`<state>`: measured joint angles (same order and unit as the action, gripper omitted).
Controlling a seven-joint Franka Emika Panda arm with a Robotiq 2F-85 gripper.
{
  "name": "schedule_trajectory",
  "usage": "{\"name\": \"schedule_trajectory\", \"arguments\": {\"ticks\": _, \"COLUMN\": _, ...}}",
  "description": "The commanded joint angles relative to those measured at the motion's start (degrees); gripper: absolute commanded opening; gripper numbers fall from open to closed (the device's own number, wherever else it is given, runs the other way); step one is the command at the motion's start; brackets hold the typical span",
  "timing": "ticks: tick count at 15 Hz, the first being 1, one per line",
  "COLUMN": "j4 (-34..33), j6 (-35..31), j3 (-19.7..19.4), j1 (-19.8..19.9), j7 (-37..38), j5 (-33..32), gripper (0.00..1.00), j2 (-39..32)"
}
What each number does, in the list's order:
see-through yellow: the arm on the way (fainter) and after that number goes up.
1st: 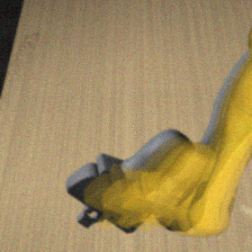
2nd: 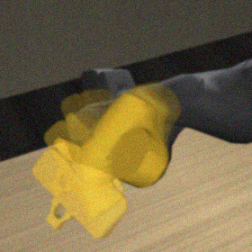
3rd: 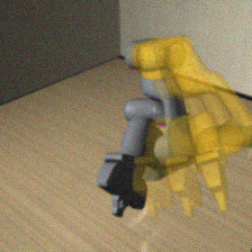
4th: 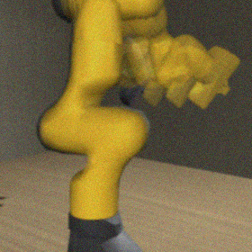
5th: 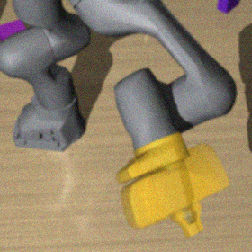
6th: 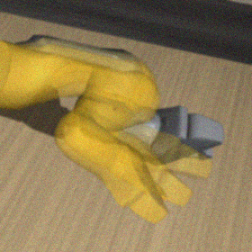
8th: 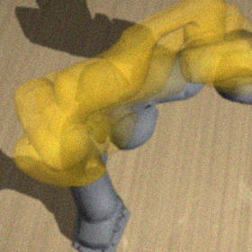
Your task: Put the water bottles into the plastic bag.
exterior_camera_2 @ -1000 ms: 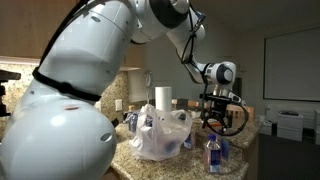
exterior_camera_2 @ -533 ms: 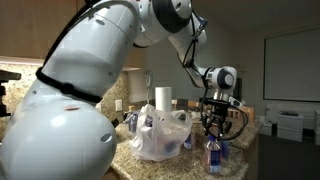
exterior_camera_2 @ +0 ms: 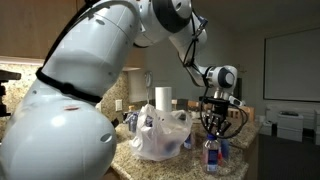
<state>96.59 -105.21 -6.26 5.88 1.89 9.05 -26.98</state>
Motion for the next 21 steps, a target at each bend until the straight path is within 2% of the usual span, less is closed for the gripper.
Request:
{"name": "schedule_trajectory", "arguments": {"ticks": 1, "j4": -1.2, "j6": 2.3, "j3": 0.2, "j1": 0.5, "j7": 2.0, "j5": -0.7, "gripper": 0.14, "j2": -0.2}}
{"name": "schedule_trajectory", "arguments": {"ticks": 5, "j4": -0.5, "j6": 4.3, "j3": 0.3, "j1": 0.6, "j7": 1.0, "j5": -0.9, "gripper": 0.14, "j2": 1.7}}
{"name": "schedule_trajectory", "arguments": {"ticks": 9, "j4": 1.7, "j6": 8.1, "j3": 1.0, "j1": 0.7, "j7": -2.6, "j5": -0.8, "gripper": 0.14, "j2": 7.3}}
{"name": "schedule_trajectory", "arguments": {"ticks": 11, "j4": 1.1, "j6": 13.6, "j3": 1.4, "j1": 1.0, "j7": -6.2, "j5": -0.8, "gripper": 0.14, "j2": 10.4}}
{"name": "schedule_trajectory", "arguments": {"ticks": 14, "j4": -2.9, "j6": 27.8, "j3": 1.6, "j1": 1.1, "j7": -12.7, "j5": -1.6, "gripper": 0.14, "j2": 14.5}}
{"name": "schedule_trajectory", "arguments": {"ticks": 16, "j4": -4.3, "j6": 32.1, "j3": 2.0, "j1": 0.2, "j7": -14.9, "j5": -1.8, "gripper": 0.14, "j2": 17.7}}
{"name": "schedule_trajectory", "arguments": {"ticks": 19, "j4": -7.3, "j6": 33.3, "j3": 3.3, "j1": -1.2, "j7": -15.5, "j5": 0.2, "gripper": 0.14, "j2": 19.6}}
{"name": "schedule_trajectory", "arguments": {"ticks": 21, "j4": -8.8, "j6": 31.6, "j3": 4.7, "j1": -2.8, "j7": -13.4, "j5": 1.8, "gripper": 0.14, "j2": 19.0}}
